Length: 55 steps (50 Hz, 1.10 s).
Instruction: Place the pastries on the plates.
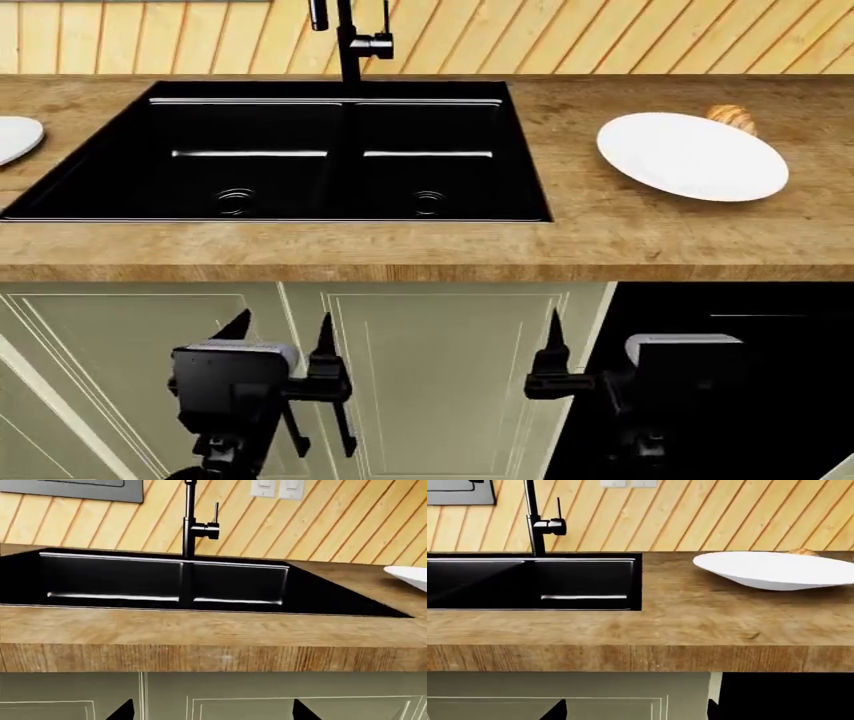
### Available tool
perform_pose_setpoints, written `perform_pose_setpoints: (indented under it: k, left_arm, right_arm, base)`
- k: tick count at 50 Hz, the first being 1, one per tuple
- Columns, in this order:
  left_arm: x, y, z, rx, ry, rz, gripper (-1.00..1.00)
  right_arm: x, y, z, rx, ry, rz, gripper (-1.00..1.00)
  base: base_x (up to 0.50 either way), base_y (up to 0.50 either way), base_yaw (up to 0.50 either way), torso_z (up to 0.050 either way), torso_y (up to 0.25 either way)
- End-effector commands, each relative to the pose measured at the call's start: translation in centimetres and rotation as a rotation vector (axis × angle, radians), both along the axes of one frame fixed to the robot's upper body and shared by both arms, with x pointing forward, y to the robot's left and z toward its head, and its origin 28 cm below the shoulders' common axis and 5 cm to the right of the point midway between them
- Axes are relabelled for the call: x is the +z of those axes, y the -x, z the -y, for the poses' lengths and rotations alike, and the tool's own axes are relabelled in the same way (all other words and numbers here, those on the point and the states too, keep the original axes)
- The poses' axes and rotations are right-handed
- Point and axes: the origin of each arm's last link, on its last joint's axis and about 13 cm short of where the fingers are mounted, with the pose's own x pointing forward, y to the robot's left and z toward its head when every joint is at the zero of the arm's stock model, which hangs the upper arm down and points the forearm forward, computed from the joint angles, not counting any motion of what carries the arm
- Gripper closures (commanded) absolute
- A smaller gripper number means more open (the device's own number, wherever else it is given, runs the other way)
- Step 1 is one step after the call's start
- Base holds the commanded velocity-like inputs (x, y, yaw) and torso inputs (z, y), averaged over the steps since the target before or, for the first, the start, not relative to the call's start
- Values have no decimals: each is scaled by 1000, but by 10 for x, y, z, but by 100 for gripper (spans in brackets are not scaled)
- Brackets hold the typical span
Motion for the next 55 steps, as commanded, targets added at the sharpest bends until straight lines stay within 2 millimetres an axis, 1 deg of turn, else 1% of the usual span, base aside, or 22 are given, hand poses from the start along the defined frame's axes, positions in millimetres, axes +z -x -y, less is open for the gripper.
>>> perform_pose_setpoints:
  k: [1, 3, 4, 6, 9, 10, 11, 14, 15, 17, 19, 21, 26, 28, 31, 33, 37, 40, 43, 45, 48, 55]
  left_arm:
    - [60, -11, -20, -95, -53, -5, -100]
    - [76, -10, -25, -103, -60, 3, -100]
    - [87, -5, -33, -107, -69, 13, -100]
    - [102, -4, -35, -122, -49, 13, -100]
    - [118, -4, -39, -114, -89, -13, -100]
    - [121, -4, -40, -114, -87, -15, -100]
    - [129, -5, -43, -126, -74, -28, -100]
    - [143, -8, -47, -149, -68, -44, -100]
    - [146, -9, -47, -155, -55, -48, -100]
    - [153, -10, -50, -164, -90, -60, -100]
    - [159, -10, -50, -174, -62, -59, -100]
    - [163, -12, -50, -175, -48, -59, -100]
    - [170, -11, -51, -175, -60, -54, -100]
    - [172, -15, -49, -176, -57, -53, -100]
    - [175, -15, -53, -170, -57, -49, -100]
    - [176, -18, -49, -175, -56, -48, -100]
    - [180, -16, -52, -168, -59, -49, -100]
    - [182, -15, -50, -171, -68, -53, -100]
    - [182, -13, -51, -163, -64, -53, -100]
    - [182, -14, -51, -164, -70, -60, -100]
    - [189, -12, -51, -164, -72, -46, -100]
    - [191, -10, -53, -147, -71, -50, -100]
  right_arm:
    - [79, -11, 29, 78, 40, 35, -100]
    - [99, -11, 37, 90, 51, 37, -100]
    - [112, -11, 41, 98, 55, 42, -100]
    - [128, -12, 45, 113, 68, 33, -100]
    - [144, -17, 51, 121, 65, 5, -100]
    - [146, -18, 52, 121, 63, 3, -100]
    - [154, -19, 55, 123, 58, -2, -100]
    - [170, -23, 59, 131, 74, 0, -100]
    - [171, -24, 60, 134, 68, -8, -100]
    - [178, -27, 65, 118, 69, -24, -100]
    - [181, -27, 67, 109, 64, -32, -100]
    - [188, -27, 69, 104, 53, -18, -100]
    - [188, -31, 70, 99, 61, -16, -100]
    - [194, -32, 71, 99, 63, -7, -100]
    - [197, -34, 70, 96, 73, -1, -100]
    - [197, -34, 70, 103, 87, -9, -100]
    - [205, -35, 72, 93, 100, -7, -100]
    - [201, -42, 75, 71, 83, -11, -100]
    - [198, -45, 77, 61, 82, -14, -100]
    - [198, -44, 79, 48, 80, -12, -100]
    - [199, -43, 79, 44, 88, -15, -100]
    - [202, -49, 81, 49, 89, -29, -100]
  base:
    - [0, 0, 0, 0, 0]
    - [0, 0, 0, 0, 0]
    - [0, 0, 0, 0, 0]
    - [0, 0, 0, 0, 0]
    - [0, 0, 0, 0, 0]
    - [0, 0, 0, 0, 0]
    - [0, 0, 0, 0, 0]
    - [0, 0, 0, 0, 0]
    - [0, 0, 0, 0, 0]
    - [0, 0, 0, 0, 0]
    - [0, 0, 0, 0, 0]
    - [0, 0, 0, 0, 0]
    - [0, -91, 0, 0, 0]
    - [74, -455, 0, 0, 0]
    - [130, -474, 0, 0, 0]
    - [170, -465, 0, 0, 0]
    - [242, -427, 0, 0, 0]
    - [288, -392, 0, 0, 0]
    - [331, -357, 0, 0, 0]
    - [412, -281, 0, 0, 0]
    - [431, -253, 0, 0, 0]
    - [433, -259, 0, 0, 0]
